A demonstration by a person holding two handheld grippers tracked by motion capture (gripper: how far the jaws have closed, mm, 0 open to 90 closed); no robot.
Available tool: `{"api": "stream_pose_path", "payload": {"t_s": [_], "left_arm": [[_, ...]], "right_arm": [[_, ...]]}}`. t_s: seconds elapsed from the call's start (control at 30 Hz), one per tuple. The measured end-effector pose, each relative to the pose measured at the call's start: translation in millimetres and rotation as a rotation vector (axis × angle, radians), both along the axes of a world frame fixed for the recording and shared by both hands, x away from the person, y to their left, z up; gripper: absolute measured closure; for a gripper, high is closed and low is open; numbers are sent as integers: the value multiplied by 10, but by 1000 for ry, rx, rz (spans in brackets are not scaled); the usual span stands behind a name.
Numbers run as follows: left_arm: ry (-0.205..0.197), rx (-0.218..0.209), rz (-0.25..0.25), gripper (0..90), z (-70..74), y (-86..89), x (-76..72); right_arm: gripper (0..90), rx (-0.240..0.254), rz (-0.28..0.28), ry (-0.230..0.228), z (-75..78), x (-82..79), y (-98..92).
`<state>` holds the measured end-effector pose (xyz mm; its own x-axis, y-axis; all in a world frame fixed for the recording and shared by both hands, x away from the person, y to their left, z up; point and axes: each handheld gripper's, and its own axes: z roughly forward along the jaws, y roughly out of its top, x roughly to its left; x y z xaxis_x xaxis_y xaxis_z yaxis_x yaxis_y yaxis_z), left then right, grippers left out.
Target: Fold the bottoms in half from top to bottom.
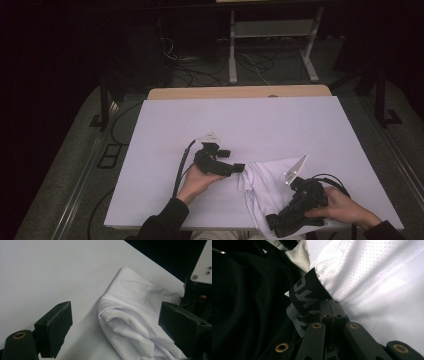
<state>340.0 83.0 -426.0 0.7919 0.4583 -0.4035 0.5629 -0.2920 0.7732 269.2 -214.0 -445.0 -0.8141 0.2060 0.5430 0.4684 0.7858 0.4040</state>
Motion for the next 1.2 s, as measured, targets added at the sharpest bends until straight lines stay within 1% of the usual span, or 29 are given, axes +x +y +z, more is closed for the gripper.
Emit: {"api": "stream_pose_path", "payload": {"t_s": [0.13,0.2,0.27,0.37,0.4,0.5,0.63,0.77,0.87,0.9,0.93,1.03,1.1,1.2], "left_arm": [[14,11,-8,114,-34,-142,52],[23,6,-7,115,-58,-215,74],[26,15,-11,119,-81,-275,97],[32,25,-11,125,-111,-348,118],[36,21,-9,130,-120,-363,125],[47,24,-2,132,-143,-384,141],[69,33,15,139,-176,-374,169],[92,48,22,151,-205,-364,191],[114,40,15,178,-222,-357,206],[121,38,14,188,-226,-356,210],[129,32,11,202,-231,-357,213],[148,27,1,235,-242,-364,216],[155,27,-5,246,-247,-366,217],[165,29,-10,256,-253,-365,218]], "right_arm": [[885,-1,10,2,5,-10,-6],[885,-3,18,3,10,-17,-10],[883,-3,23,11,15,-28,-13],[852,3,28,3,30,-40,-26],[833,5,28,-2,41,-44,-31],[770,16,24,-38,88,-59,-55],[651,36,-4,-91,190,-55,-118],[516,59,-56,-143,300,6,-219],[394,81,-126,-178,375,106,-324],[354,86,-148,-182,390,130,-346],[313,89,-168,-199,404,166,-378],[182,83,-234,-234,419,278,-454],[134,81,-286,-239,407,359,-503],[105,90,-351,-251,375,469,-589]]}}
